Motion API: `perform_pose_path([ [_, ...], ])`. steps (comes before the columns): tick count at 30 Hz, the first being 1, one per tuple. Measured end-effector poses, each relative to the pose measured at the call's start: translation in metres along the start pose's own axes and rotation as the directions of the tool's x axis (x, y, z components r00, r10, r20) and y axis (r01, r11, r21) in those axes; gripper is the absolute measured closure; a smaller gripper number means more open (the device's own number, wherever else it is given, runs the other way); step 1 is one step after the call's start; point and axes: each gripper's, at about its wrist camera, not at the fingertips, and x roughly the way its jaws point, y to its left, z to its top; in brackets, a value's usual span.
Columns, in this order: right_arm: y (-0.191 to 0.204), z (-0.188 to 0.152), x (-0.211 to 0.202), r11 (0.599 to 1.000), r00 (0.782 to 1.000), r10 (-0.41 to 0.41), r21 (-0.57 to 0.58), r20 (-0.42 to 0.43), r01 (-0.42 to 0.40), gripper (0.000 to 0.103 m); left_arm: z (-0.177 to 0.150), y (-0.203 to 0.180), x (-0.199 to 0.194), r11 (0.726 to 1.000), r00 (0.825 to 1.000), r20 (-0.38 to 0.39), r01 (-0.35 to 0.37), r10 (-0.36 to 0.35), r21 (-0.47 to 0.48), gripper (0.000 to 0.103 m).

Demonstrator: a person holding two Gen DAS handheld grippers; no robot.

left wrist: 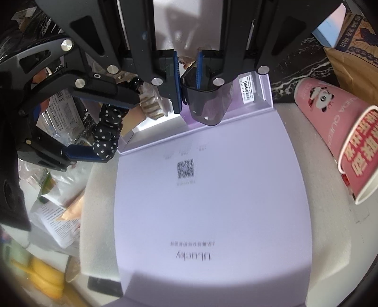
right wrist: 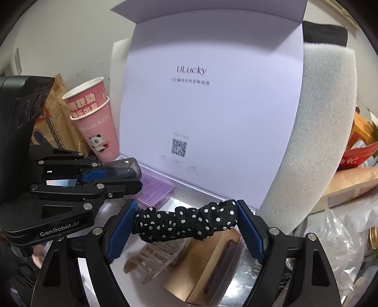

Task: Organize rigid objects
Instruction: 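Lower the black case and polka-dot scrunchie into the white box, then open both tools to release the case and scrunchie inside the box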

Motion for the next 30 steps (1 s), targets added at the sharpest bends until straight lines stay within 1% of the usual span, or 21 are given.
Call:
perform_pose_path([
  [9,0.005,0.004,0.018,1.000,0.999,-0.005,0.011,-0.036,0.005,0.020,-0.001,0.004,0.005,0.999,0.999,-0.016,-0.029,0.029,-0.015,0.092],
  [13,0.009,0.003,0.019,1.000,0.999,-0.009,-0.007,-0.049,0.008,0.018,-0.003,0.000,0.004,0.997,0.997,-0.017,-0.072,0.072,0.010,0.092],
  [16,0.010,0.001,0.015,1.000,0.999,-0.020,-0.013,-0.047,0.019,0.011,-0.004,-0.002,0.002,0.996,0.996,-0.013,-0.089,0.089,0.022,0.092],
  [22,0.012,0.002,0.006,0.998,0.997,-0.064,-0.025,-0.037,0.063,0.009,-0.005,-0.001,-0.002,0.991,0.991,-0.022,-0.130,0.130,0.005,0.092],
  [26,0.012,0.000,-0.003,0.997,0.996,-0.079,-0.026,-0.029,0.079,0.009,-0.007,0.001,-0.006,0.989,0.989,-0.031,-0.146,0.145,-0.008,0.092],
  [30,0.012,-0.002,-0.014,0.995,0.995,-0.095,-0.026,-0.018,0.095,0.009,-0.010,0.000,-0.007,0.989,0.987,-0.059,-0.149,0.148,-0.017,0.092],
])
